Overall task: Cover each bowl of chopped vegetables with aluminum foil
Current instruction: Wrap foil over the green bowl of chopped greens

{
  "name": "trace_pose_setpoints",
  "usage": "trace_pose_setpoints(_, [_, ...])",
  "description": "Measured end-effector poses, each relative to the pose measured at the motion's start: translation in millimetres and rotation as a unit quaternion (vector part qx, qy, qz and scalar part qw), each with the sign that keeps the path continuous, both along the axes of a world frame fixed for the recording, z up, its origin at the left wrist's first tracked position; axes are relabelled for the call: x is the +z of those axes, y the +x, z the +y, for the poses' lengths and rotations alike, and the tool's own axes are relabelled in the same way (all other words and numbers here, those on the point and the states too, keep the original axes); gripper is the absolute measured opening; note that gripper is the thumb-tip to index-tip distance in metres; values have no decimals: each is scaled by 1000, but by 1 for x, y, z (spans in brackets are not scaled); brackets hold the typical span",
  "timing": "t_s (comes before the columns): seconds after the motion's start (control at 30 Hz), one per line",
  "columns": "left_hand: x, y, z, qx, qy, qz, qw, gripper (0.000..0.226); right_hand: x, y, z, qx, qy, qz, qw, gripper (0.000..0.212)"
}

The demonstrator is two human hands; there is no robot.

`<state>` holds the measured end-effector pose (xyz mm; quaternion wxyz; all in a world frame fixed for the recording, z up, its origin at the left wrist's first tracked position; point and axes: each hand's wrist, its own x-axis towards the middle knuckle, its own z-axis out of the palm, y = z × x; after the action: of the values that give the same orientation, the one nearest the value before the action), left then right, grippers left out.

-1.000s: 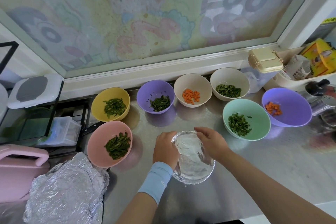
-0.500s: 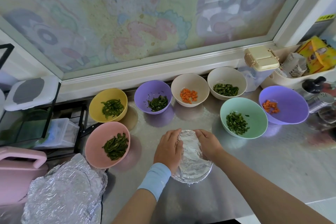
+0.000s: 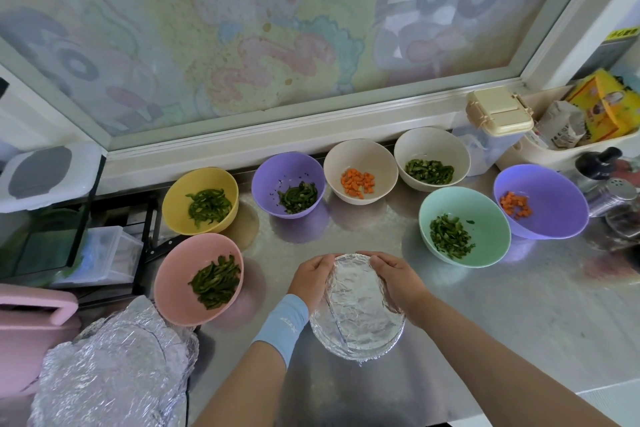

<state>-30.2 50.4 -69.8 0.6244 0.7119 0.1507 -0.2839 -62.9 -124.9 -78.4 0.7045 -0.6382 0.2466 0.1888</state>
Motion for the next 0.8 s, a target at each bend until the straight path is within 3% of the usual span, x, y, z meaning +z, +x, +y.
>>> trace_pose_setpoints(0.13, [-2,3,3,-32,5,-10,999,26,1,2,0,27,-30,9,999,28])
trace_pose_setpoints(0.27, [-9,-11,18,-47,160,-217,962,33,-6,-12,-4,24,-203,-54,977,29])
trace_pose_setpoints(0.33, [-13,-36,21,-22,184,-277,943,44,-8,-29,-1,31,-261,-109,959,34])
trace_pose_setpoints(0.47, [-22,-71,8,19,132,-251,959,40,-19,-47,14,1,-237,-113,965,41])
trace_pose_setpoints(0.63, [-26,-59,5,103,94,-189,972,32,-15,-36,19,-69,-206,-88,972,31])
trace_pose_setpoints(0.73, [-24,-46,9,65,102,-177,977,34,-15,-28,21,-54,-224,-83,970,34])
trace_pose_setpoints(0.8, [-24,-42,15,9,160,-196,968,41,-17,-28,21,-10,-256,-82,963,43])
